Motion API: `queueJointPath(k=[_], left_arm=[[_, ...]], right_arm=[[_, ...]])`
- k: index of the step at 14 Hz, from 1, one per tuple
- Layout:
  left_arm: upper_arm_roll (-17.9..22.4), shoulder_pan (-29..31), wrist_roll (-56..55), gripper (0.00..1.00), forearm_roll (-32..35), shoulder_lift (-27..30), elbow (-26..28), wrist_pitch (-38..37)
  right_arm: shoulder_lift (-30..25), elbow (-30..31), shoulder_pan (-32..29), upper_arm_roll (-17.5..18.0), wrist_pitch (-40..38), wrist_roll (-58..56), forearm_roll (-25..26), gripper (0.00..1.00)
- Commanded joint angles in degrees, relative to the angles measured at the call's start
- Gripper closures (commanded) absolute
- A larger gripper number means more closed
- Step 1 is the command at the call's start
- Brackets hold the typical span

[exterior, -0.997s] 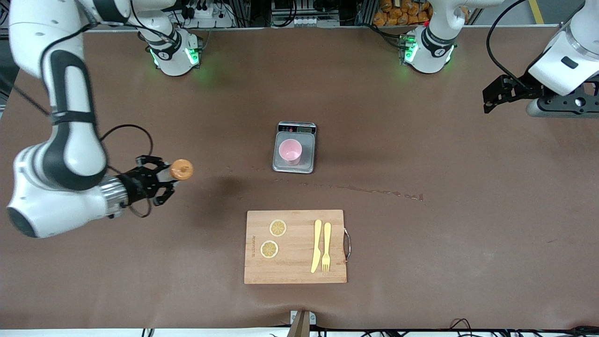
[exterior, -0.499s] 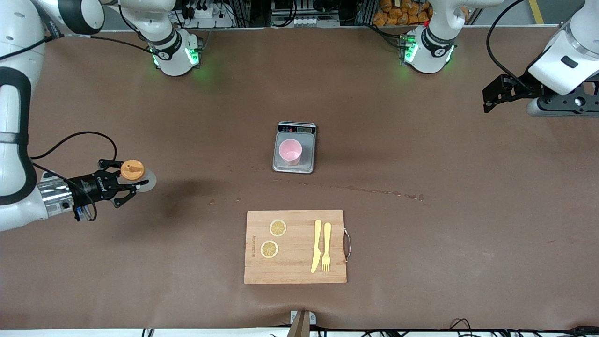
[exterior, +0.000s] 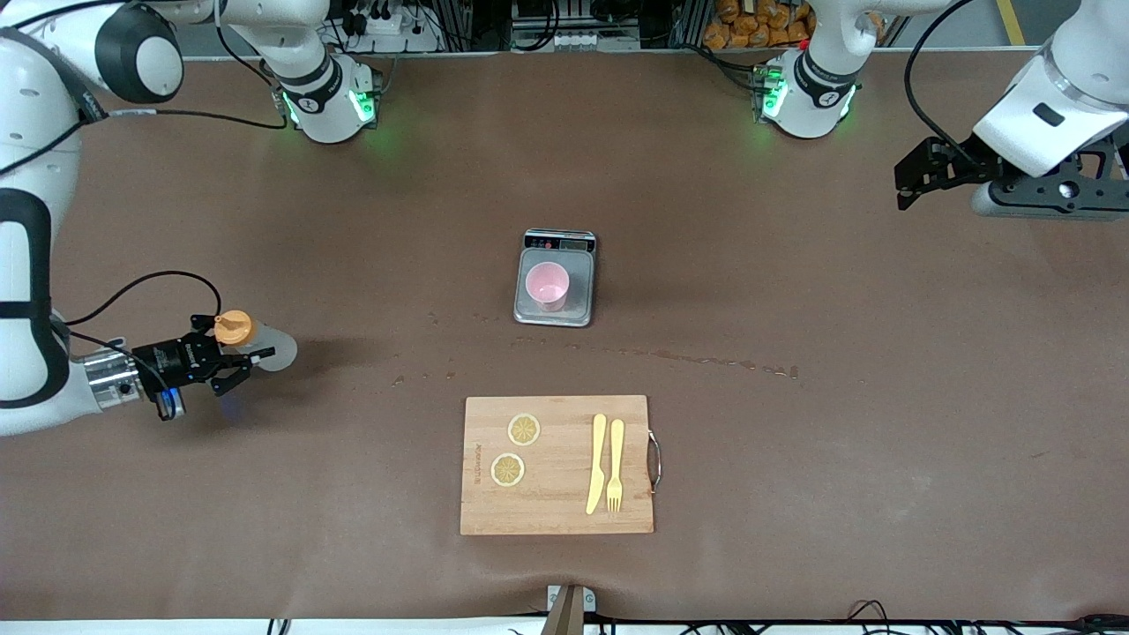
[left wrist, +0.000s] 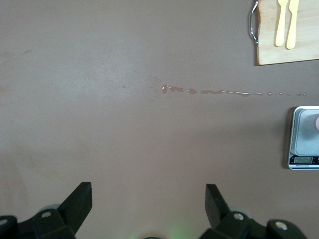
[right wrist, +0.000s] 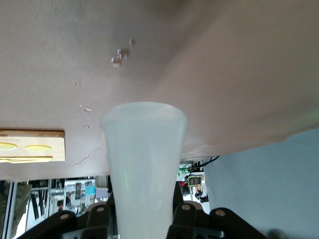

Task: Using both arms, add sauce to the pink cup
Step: 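Carry the bottle with the right gripper back to its spot, then set the bottle down upright and open the right gripper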

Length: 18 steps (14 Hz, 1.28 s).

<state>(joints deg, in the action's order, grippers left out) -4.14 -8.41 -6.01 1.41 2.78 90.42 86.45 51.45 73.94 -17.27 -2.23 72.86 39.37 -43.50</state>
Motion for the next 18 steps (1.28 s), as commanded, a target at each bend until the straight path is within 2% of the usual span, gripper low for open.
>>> queueJointPath(k=[1, 6, 7, 8, 9, 12, 18], left_arm=[[-0.3, 0.1, -0.9, 0.0, 0.2, 0.3, -0.4, -1.0], [-0.2, 0.2, -0.8, 0.0, 0.0, 0.3, -0.5, -0.9], [-0.2, 0.2, -0.8, 0.0, 0.0, 0.3, -0.5, -0.9], [-0.2, 0.2, -0.8, 0.0, 0.0, 0.3, -0.5, -0.8], [-0.1, 0.2, -0.8, 0.0, 0.0, 0.1, -0.6, -0.8], [-0.1, 0.2, -0.4, 0.0, 0.0, -0.1, -0.5, -0.8], [0.3, 0.3, 0.3, 0.0, 0.1, 0.3, -0.6, -1.1]], right_arm=[[2.8, -0.6, -2.8, 1.0, 0.7, -4.5, -1.4, 0.74], [5.2, -0.6, -5.0, 0.9, 1.1, -6.7, -1.2, 0.69], [5.4, -0.6, -5.1, 0.8, 1.1, -6.7, -1.2, 0.63], [5.4, -0.6, -5.2, 0.8, 1.4, -6.7, -1.2, 0.37], [5.4, -0.6, -5.2, 0.8, 2.4, -6.5, -1.2, 0.0], [5.2, -1.1, -5.3, 0.7, 2.8, -6.3, -1.1, 0.0], [3.2, -6.1, -7.5, -0.2, 0.0, -6.3, 3.9, 0.0]])
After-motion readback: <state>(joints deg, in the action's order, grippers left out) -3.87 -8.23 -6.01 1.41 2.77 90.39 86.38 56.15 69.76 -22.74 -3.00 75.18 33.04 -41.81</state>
